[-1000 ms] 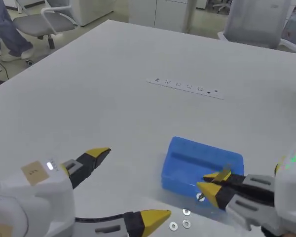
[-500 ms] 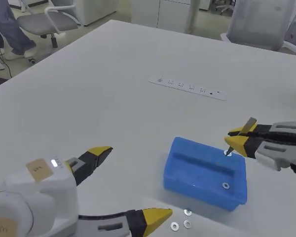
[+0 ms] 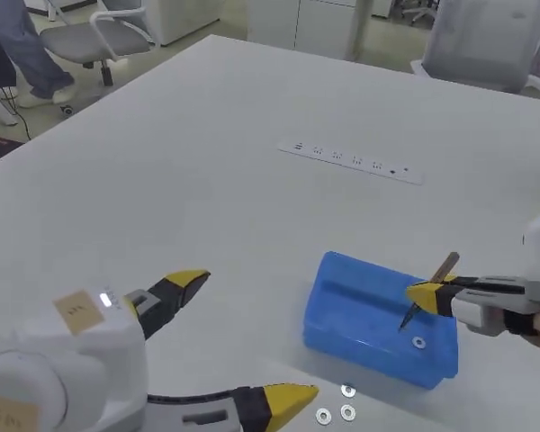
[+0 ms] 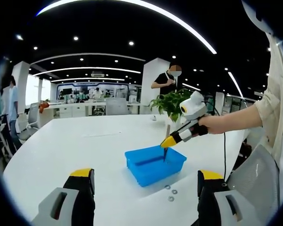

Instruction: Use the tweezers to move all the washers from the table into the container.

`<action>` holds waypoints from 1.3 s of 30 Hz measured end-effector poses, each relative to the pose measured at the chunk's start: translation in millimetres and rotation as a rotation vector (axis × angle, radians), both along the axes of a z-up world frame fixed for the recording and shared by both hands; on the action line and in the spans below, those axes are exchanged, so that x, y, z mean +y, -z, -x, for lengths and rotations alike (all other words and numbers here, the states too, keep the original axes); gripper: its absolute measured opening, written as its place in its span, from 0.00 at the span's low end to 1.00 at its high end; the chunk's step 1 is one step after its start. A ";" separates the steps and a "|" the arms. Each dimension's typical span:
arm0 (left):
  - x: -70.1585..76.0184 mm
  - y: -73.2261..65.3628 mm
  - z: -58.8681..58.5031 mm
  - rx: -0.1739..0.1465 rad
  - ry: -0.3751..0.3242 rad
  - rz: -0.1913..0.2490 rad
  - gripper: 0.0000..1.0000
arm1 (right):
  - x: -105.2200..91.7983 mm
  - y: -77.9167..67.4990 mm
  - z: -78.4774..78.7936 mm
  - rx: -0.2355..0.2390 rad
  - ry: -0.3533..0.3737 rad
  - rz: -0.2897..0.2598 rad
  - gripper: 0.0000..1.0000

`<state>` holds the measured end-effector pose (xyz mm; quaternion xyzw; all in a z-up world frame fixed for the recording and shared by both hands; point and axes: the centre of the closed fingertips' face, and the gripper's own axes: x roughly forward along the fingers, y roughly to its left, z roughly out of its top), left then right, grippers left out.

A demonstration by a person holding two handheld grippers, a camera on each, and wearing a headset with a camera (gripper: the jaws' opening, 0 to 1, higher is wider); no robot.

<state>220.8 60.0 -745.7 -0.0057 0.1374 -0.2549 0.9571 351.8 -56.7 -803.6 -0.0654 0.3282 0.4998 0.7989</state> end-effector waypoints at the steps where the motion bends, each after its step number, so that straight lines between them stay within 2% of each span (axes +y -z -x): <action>1: -0.5 0.9 0.2 0.003 0.003 -0.004 0.92 | 0.2 1.5 -0.3 0.003 0.003 0.004 0.03; 15: -1.7 2.5 0.6 0.012 0.011 -0.007 0.92 | -0.9 13.3 -3.6 0.000 0.027 0.040 0.03; 19: -1.1 2.0 0.5 0.010 0.008 -0.004 0.92 | -2.0 14.3 -3.7 0.013 0.045 0.022 0.03; 21: -0.6 1.8 0.4 0.008 0.006 -0.005 0.92 | -1.9 15.4 -3.1 -0.001 0.031 0.031 0.03; 22: -0.6 1.9 0.5 0.009 0.006 -0.004 0.92 | -2.4 15.9 -3.0 -0.027 0.016 0.044 0.03; 26: 0.2 1.6 0.2 0.008 0.002 -0.003 0.92 | 0.2 11.4 0.8 -0.032 0.012 -0.012 0.03; 28: 0.6 1.6 0.1 0.008 0.000 -0.002 0.92 | -1.3 10.9 1.4 -0.041 0.014 -0.017 0.04; 30: 0.9 1.9 0.2 0.009 -0.001 -0.003 0.92 | -4.6 6.0 2.3 -0.072 0.019 -0.027 0.04; 33: 1.3 2.1 0.2 0.008 -0.002 -0.007 0.92 | -7.5 -11.3 8.5 -0.068 0.054 -0.117 0.04; 37: 0.1 1.8 0.5 0.008 0.002 -0.002 0.92 | -12.3 -28.6 16.9 -0.090 0.067 -0.165 0.04; 39: -1.3 2.2 0.9 0.010 0.010 -0.003 0.92 | -10.2 -39.4 24.1 -0.086 0.075 -0.221 0.04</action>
